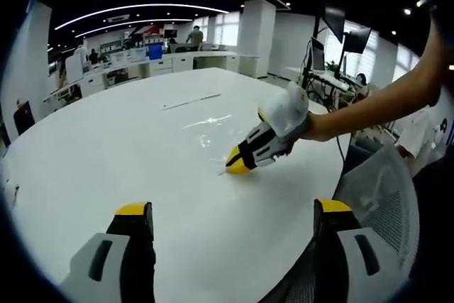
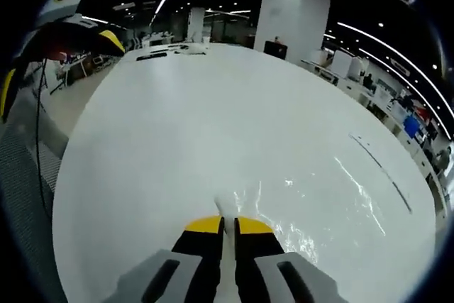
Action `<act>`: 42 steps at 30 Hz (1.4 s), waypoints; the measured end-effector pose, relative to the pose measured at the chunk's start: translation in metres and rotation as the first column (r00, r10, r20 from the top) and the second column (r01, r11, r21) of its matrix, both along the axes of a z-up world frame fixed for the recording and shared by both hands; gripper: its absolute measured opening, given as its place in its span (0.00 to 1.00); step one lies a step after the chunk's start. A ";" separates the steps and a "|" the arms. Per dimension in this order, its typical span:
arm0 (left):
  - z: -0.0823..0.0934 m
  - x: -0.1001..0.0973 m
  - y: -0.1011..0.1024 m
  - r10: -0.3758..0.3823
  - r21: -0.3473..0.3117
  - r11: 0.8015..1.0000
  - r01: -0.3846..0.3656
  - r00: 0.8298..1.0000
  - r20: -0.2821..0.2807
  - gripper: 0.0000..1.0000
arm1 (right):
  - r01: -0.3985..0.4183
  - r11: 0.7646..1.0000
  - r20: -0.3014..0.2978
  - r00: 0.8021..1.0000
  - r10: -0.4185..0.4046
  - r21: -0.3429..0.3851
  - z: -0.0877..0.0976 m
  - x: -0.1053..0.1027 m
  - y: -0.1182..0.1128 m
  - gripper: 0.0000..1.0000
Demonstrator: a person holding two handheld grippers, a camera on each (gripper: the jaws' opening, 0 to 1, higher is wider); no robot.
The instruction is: Open the resealable bag by pulling the two sides of the seal apart until the entire bag opening is separated and visibly accessible.
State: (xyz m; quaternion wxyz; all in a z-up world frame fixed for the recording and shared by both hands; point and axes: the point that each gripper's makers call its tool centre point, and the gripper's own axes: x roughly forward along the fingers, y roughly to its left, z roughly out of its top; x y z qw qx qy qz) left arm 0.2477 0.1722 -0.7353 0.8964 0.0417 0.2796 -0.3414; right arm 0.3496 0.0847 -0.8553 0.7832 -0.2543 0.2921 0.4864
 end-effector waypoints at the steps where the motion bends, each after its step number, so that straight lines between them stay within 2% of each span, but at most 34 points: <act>1: 0.000 0.000 -0.001 -0.004 0.004 1.000 0.004 1.000 0.003 0.92 | 0.001 1.000 -0.003 1.000 -0.001 0.003 0.001 0.000 -0.001 0.01; 4: 0.000 0.000 -0.004 -0.029 0.031 0.999 0.029 0.999 0.024 0.93 | 0.019 0.999 0.021 1.000 -0.019 -0.037 0.004 0.001 -0.009 0.01; 6: 0.002 0.000 -0.006 -0.043 0.049 0.998 0.041 0.998 0.046 0.94 | 0.023 0.999 0.018 1.000 -0.023 -0.028 0.008 -0.001 -0.011 0.01; 10: 0.005 -0.002 -0.013 -0.068 0.059 0.996 0.065 0.996 0.060 0.86 | 0.023 1.000 0.011 1.000 -0.023 -0.005 0.016 -0.006 -0.013 0.01; 17: 0.004 -0.004 -0.018 -0.108 0.098 0.990 0.100 0.991 0.076 0.86 | 0.003 1.000 -0.003 1.000 -0.002 0.017 0.028 -0.019 -0.012 0.01; 20: 0.009 -0.003 -0.019 -0.114 0.118 0.988 0.100 0.987 0.116 0.80 | -0.012 1.000 -0.008 1.000 0.013 0.028 0.034 -0.026 -0.009 0.01; 24: 0.009 -0.007 -0.023 -0.135 0.135 0.984 0.118 0.983 0.125 0.77 | -0.040 0.999 -0.017 0.999 0.041 0.033 0.040 -0.038 -0.007 0.01; 31: 0.005 -0.011 -0.028 -0.195 0.216 0.963 0.161 0.970 0.147 0.68 | -0.072 0.996 -0.039 0.997 0.074 0.044 0.047 -0.061 -0.006 0.01; 39: -0.005 -0.021 -0.036 -0.274 0.315 0.924 0.218 0.951 0.144 0.59 | -0.108 0.992 -0.044 0.993 0.110 0.063 0.061 -0.086 -0.003 0.01; 42: -0.006 -0.024 -0.038 -0.290 0.322 0.917 0.236 0.948 0.132 0.49 | -0.126 0.990 -0.048 0.990 0.129 0.066 0.066 -0.098 -0.001 0.01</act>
